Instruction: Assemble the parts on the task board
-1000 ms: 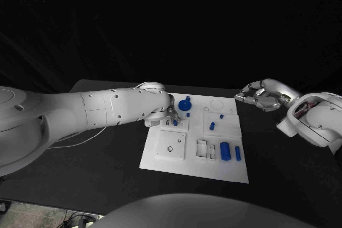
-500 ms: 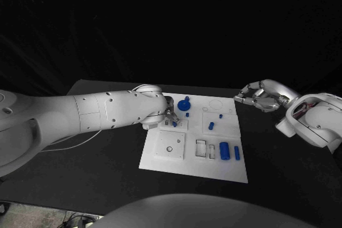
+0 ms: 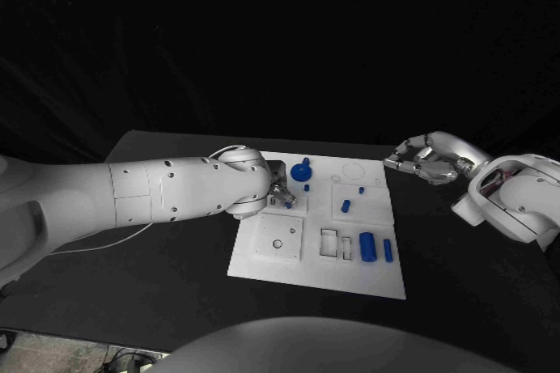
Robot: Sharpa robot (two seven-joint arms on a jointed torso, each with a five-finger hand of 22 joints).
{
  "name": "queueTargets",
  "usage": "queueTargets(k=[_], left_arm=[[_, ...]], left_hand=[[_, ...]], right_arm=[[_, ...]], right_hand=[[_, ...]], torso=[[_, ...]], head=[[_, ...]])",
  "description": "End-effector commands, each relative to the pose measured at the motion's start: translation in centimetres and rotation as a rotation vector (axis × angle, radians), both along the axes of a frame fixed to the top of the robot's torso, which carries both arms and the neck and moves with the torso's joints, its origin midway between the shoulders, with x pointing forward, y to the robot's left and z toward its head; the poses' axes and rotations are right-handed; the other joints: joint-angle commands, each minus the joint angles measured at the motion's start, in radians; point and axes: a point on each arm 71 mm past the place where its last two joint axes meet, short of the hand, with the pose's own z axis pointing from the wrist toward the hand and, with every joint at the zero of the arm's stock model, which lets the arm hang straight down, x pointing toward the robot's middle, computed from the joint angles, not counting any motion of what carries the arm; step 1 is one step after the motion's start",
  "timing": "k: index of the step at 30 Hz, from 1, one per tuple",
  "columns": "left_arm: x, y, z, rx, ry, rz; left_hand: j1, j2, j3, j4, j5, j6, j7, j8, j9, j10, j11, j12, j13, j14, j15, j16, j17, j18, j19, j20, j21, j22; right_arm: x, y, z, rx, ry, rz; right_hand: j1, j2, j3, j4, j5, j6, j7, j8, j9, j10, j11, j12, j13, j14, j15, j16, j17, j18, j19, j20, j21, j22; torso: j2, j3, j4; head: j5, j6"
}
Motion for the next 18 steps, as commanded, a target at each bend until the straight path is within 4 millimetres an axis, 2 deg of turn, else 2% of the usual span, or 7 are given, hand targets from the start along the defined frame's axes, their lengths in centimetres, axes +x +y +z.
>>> queueTargets(k=[1,7,18], left_arm=[[0.21,0.14,0.66,-0.005,-0.103,0.006],[0.29,0.39,0.80,0.004,-0.130,0.006],[0.62,0.36,0.55,0.033,-0.132,-0.002]], left_hand=[[0.003,-0.006,0.153,-0.146,0.005,0.001,-0.008,0.004,0.001,0.104,-0.008,-0.004,0.263,0.107,-0.007,0.002,0.263,0.001,0.020,-0.002,0.006,0.159],[0.003,-0.007,0.153,-0.145,0.006,0.001,-0.008,0.004,0.001,0.104,-0.008,-0.004,0.263,0.107,-0.008,0.002,0.263,0.001,0.021,-0.002,0.007,0.160],[0.003,-0.007,0.154,-0.144,0.007,0.001,-0.008,0.003,0.002,0.104,-0.009,-0.004,0.263,0.107,-0.008,0.002,0.263,0.000,0.022,-0.003,0.008,0.162]], right_arm=[[-0.09,-0.08,-0.14,0.002,-0.002,0.006],[-0.20,-0.21,-0.52,0.003,0.006,0.001],[-0.28,-0.12,-0.88,0.007,0.011,0.002]], right_hand=[[0.009,0.000,-0.004,0.000,-0.002,-0.009,0.000,-0.006,-0.001,0.104,-0.002,0.004,0.263,0.103,-0.004,0.003,0.263,0.007,-0.009,-0.001,-0.005,0.161],[0.011,0.000,-0.004,0.001,-0.002,-0.009,0.000,-0.006,-0.002,0.104,-0.002,0.004,0.263,0.103,-0.004,0.003,0.263,0.008,-0.013,-0.001,-0.009,0.159],[0.013,0.001,-0.004,0.001,-0.002,-0.010,0.000,-0.007,-0.002,0.104,-0.002,0.004,0.263,0.103,-0.004,0.003,0.263,0.009,-0.017,-0.001,-0.014,0.158]], torso=[[0.000,-0.0001,0.0004],[0.001,0.0005,0.0000],[0.001,0.0006,-0.0011]], head=[[0.000,0.000],[0.006,0.000],[0.006,0.000]])
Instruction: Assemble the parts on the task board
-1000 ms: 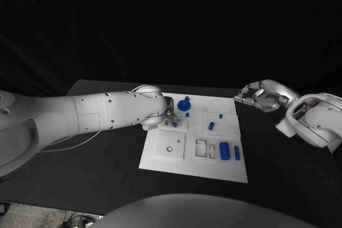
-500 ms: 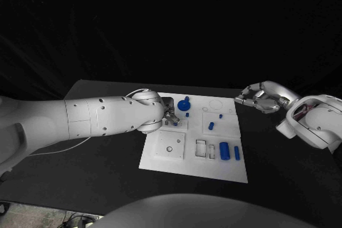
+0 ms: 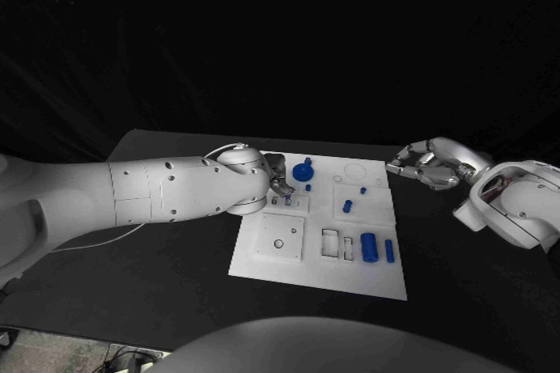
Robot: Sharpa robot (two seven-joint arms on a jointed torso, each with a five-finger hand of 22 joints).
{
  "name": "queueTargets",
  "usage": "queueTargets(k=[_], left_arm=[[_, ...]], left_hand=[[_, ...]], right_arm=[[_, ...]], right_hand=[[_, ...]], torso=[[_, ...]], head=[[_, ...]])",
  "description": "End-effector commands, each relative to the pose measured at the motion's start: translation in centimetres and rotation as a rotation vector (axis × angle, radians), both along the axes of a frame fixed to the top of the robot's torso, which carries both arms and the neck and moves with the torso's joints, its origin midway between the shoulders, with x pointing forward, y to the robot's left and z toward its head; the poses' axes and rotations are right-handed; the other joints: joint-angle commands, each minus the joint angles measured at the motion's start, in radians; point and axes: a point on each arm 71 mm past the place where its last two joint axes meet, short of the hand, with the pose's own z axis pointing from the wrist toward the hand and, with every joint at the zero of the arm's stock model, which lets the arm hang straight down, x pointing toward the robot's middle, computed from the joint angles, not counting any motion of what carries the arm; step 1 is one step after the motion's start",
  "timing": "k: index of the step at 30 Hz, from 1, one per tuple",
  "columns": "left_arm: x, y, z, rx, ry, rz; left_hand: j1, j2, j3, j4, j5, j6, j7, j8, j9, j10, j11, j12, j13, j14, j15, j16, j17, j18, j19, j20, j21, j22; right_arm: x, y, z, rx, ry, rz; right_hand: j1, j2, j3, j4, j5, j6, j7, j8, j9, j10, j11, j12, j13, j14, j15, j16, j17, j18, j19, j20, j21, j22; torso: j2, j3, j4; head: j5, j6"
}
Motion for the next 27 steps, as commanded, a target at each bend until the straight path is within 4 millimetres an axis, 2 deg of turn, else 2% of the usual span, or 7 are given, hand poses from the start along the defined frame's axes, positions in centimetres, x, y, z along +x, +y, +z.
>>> queueTargets(k=[1,13,27], left_arm=[[0.1,-0.2,-0.1,0.015,-0.016,-0.012],[0.1,-0.2,-0.7,0.023,0.005,-0.012],[-0.3,-0.2,-1.1,0.011,0.024,-0.010]], left_hand=[[0.008,-0.002,0.146,-0.142,0.007,0.002,-0.008,0.003,0.001,0.104,-0.009,-0.004,0.263,0.104,-0.005,0.002,0.263,0.000,0.022,-0.003,0.004,0.160],[0.008,-0.002,0.146,-0.141,0.007,0.002,-0.008,0.003,0.001,0.104,-0.009,-0.004,0.263,0.104,-0.005,0.002,0.263,0.001,0.021,-0.003,0.002,0.159],[0.008,-0.002,0.147,-0.140,0.008,0.002,-0.008,0.003,0.001,0.104,-0.009,-0.004,0.263,0.104,-0.005,0.002,0.263,0.001,0.020,-0.003,0.001,0.158]], right_arm=[[0.0,0.1,0.0,0.007,-0.005,0.008],[0.0,0.1,0.0,0.009,-0.007,0.010],[0.0,0.1,0.0,0.010,-0.010,0.009]], right_hand=[[0.009,-0.003,-0.004,0.001,-0.002,-0.010,0.000,-0.007,-0.001,0.104,-0.002,0.004,0.263,0.103,-0.004,0.003,0.263,0.009,-0.006,0.003,-0.004,0.158],[0.011,-0.003,-0.004,0.001,-0.001,-0.010,0.000,-0.007,-0.001,0.104,-0.002,0.004,0.263,0.103,-0.004,0.003,0.263,0.009,-0.006,0.003,-0.004,0.158],[0.011,-0.003,-0.004,0.000,-0.001,-0.010,0.000,-0.007,-0.001,0.104,-0.002,0.004,0.263,0.103,-0.004,0.003,0.263,0.009,-0.007,0.003,-0.005,0.158]], torso=[[0.000,-0.0002,-0.0008],[0.000,0.0000,0.0005],[-0.001,0.0001,0.0005]], head=[[-0.001,0.000],[-0.007,0.000],[-0.006,0.000]])
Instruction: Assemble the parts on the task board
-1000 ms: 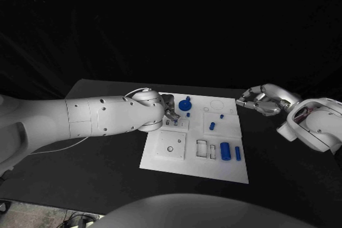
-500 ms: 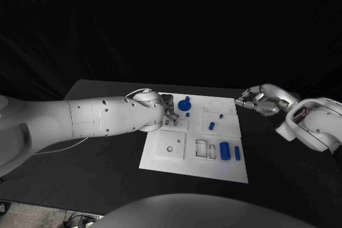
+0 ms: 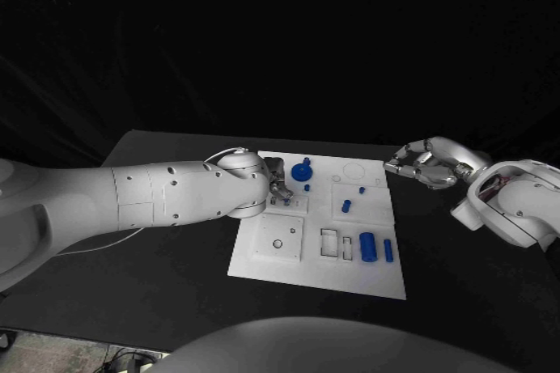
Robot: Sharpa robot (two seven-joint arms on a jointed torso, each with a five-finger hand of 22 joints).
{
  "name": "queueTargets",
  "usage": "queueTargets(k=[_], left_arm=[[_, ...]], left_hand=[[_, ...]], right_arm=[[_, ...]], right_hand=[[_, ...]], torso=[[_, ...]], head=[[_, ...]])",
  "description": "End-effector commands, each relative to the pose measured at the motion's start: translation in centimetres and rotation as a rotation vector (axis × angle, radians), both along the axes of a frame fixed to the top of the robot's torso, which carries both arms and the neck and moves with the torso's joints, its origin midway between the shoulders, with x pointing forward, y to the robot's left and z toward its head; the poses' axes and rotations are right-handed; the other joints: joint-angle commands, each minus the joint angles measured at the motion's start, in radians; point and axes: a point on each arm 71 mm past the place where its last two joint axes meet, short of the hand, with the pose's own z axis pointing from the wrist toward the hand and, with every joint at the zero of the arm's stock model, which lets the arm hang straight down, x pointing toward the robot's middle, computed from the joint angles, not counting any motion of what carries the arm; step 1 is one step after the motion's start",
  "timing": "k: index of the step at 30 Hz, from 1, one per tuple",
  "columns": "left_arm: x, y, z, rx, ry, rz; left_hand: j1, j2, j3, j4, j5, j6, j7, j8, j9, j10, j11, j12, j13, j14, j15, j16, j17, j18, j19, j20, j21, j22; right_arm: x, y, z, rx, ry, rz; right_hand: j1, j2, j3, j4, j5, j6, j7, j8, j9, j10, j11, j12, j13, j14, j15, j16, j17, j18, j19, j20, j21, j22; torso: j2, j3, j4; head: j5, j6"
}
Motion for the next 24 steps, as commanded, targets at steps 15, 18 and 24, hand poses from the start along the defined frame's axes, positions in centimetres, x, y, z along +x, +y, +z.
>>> queueTargets(k=[15,18,24], left_arm=[[-0.51,0.14,-1.00,-0.006,0.028,-0.004],[-0.54,0.13,-1.09,-0.008,0.026,-0.003],[-0.50,0.05,-1.16,-0.014,0.016,-0.003]], left_hand=[[0.011,0.002,0.145,-0.138,0.004,0.002,-0.007,0.003,0.002,0.104,-0.009,-0.004,0.263,0.104,-0.005,0.003,0.263,0.001,0.019,-0.003,0.001,0.157],[0.011,0.002,0.145,-0.138,0.004,0.002,-0.007,0.003,0.002,0.104,-0.009,-0.004,0.263,0.104,-0.005,0.003,0.263,0.001,0.020,-0.003,0.001,0.157],[0.011,0.002,0.145,-0.137,0.004,0.002,-0.007,0.003,0.002,0.104,-0.009,-0.004,0.263,0.104,-0.005,0.003,0.263,0.001,0.019,-0.003,0.001,0.157]], right_arm=[[-0.06,0.00,0.03,0.005,-0.009,0.007],[-0.06,-0.01,0.03,0.005,-0.009,0.006],[-0.08,0.04,0.03,0.007,-0.011,0.008]], right_hand=[[0.011,-0.002,-0.004,0.000,-0.001,-0.010,0.000,-0.007,-0.001,0.104,-0.002,0.004,0.263,0.103,-0.004,0.003,0.263,0.009,-0.007,0.003,-0.005,0.157],[0.011,-0.002,-0.004,0.000,-0.001,-0.010,0.000,-0.007,-0.001,0.104,-0.002,0.004,0.263,0.103,-0.004,0.003,0.263,0.009,-0.007,0.003,-0.005,0.157],[0.011,-0.002,-0.004,0.000,-0.001,-0.010,0.000,-0.007,-0.001,0.104,-0.002,0.004,0.263,0.103,-0.004,0.003,0.263,0.009,-0.007,0.003,-0.005,0.157]], torso=[[0.000,-0.0003,0.0001],[0.000,0.0000,0.0001],[0.000,-0.0001,-0.0004]], head=[[-0.001,0.000],[-0.002,0.000],[-0.002,0.000]])
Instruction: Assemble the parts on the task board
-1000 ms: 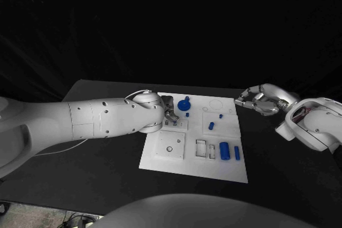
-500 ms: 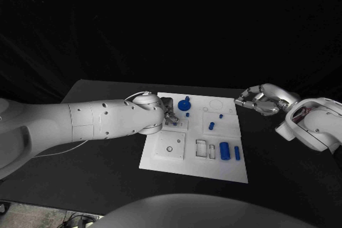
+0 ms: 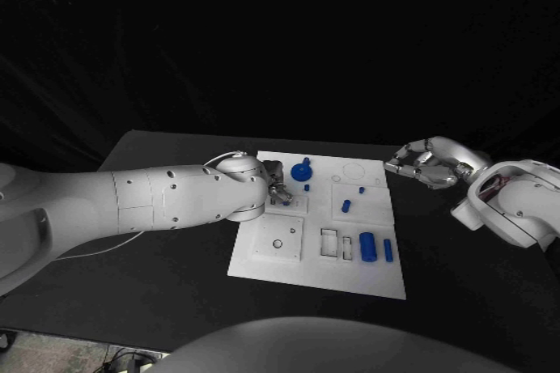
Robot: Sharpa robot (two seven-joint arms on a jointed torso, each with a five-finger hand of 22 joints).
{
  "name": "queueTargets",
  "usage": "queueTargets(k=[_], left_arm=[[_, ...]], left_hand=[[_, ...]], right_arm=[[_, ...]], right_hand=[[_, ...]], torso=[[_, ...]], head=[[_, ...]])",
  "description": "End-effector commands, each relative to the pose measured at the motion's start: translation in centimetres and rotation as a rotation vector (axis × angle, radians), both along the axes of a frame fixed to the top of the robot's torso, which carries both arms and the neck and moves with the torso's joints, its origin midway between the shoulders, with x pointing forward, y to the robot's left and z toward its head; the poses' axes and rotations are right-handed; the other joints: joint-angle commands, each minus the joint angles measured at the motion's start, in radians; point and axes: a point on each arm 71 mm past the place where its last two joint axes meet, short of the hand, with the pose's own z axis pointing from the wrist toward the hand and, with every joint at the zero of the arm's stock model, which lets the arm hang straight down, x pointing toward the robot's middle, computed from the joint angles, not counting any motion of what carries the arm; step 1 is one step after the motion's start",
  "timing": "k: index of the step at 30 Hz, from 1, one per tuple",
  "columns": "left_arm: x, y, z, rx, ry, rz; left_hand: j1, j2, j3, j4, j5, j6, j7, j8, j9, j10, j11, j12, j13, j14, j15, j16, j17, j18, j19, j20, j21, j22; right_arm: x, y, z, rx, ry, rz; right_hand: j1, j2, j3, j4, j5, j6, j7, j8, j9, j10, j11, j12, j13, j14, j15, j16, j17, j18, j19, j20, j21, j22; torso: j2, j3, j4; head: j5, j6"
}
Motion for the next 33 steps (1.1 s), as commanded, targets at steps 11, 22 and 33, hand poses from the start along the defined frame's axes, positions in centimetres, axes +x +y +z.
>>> queueTargets(k=[11,22,33], left_arm=[[-0.32,-0.17,-0.25,-0.022,-0.023,-0.005],[-0.71,-0.35,-0.04,-0.018,-0.049,-0.036],[-0.63,-0.25,-0.21,-0.011,-0.042,-0.046]], left_hand=[[0.009,-0.001,0.144,-0.136,0.003,-0.002,-0.007,0.004,-0.001,0.102,-0.007,-0.004,0.263,0.104,-0.005,0.003,0.263,0.001,0.020,-0.003,0.002,0.158],[0.008,-0.004,0.144,-0.135,0.003,0.000,-0.007,0.004,0.000,0.102,-0.008,-0.004,0.263,0.104,-0.006,0.003,0.263,0.001,0.021,-0.004,0.002,0.159],[0.008,-0.004,0.144,-0.134,0.002,0.000,-0.008,0.004,0.000,0.102,-0.008,-0.004,0.263,0.104,-0.006,0.003,0.263,0.002,0.018,-0.004,0.000,0.156]], right_arm=[[-0.06,0.05,-0.02,0.007,-0.012,0.008],[-0.12,-0.07,-0.21,0.009,-0.012,0.006],[-0.16,-0.14,-0.32,0.008,-0.012,0.006]], right_hand=[[0.013,-0.003,-0.005,0.001,-0.001,-0.009,0.000,-0.007,-0.001,0.104,-0.002,0.004,0.263,0.103,-0.004,0.003,0.263,0.010,-0.009,0.003,-0.008,0.156],[0.013,-0.003,-0.005,0.001,-0.001,-0.009,0.000,-0.007,-0.001,0.104,-0.002,0.004,0.263,0.103,-0.003,0.003,0.263,0.010,-0.011,0.003,-0.010,0.156],[0.013,-0.003,-0.005,0.001,-0.001,-0.009,0.000,-0.007,-0.001,0.104,-0.002,0.004,0.263,0.103,-0.003,0.003,0.263,0.010,-0.011,0.003,-0.010,0.156]], torso=[[0.000,0.0000,0.0000],[-0.001,-0.0001,-0.0006],[0.000,0.0000,0.0000]], head=[[-0.002,0.000],[0.000,0.000],[-0.003,0.000]])
